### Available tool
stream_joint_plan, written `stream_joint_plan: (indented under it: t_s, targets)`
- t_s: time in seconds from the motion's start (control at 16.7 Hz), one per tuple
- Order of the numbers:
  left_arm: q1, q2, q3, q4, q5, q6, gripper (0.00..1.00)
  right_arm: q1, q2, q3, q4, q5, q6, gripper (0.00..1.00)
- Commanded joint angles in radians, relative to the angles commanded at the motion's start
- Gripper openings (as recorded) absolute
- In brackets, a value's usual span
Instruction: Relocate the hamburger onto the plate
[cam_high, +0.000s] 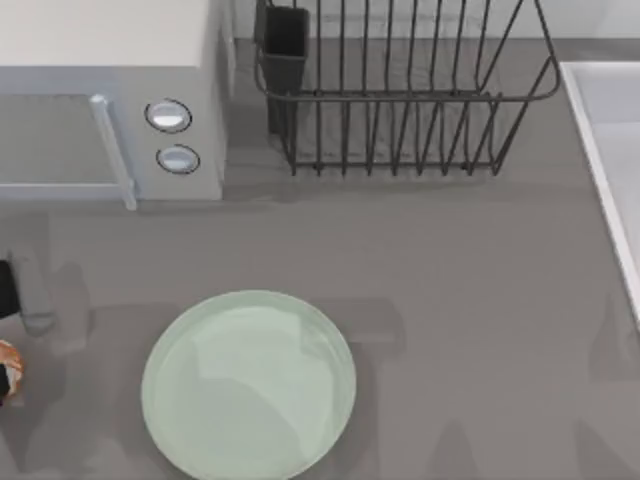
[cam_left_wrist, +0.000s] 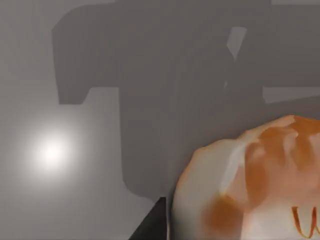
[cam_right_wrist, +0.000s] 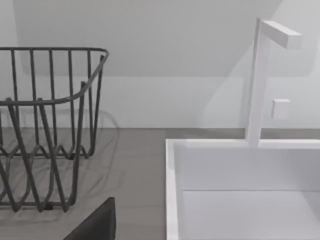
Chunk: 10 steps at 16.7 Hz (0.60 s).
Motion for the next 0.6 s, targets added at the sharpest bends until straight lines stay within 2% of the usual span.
stream_joint_plan:
  t_s: [0.42, 0.48, 0.6]
  targets:
    - [0.000, 0.000, 0.000, 0.000, 0.000, 0.000, 0.00, 0.000, 0.000, 0.000, 0.000, 0.000, 0.000, 1.00]
    - [-0.002, -0.064, 0.030, -0.092, 0.011, -0.021, 0.00, 0.000, 0.000, 0.000, 0.000, 0.000, 0.000, 1.00]
    - [0.000, -0.069, 0.043, -0.108, 0.010, -0.021, 0.00, 0.000, 0.000, 0.000, 0.000, 0.000, 0.000, 1.00]
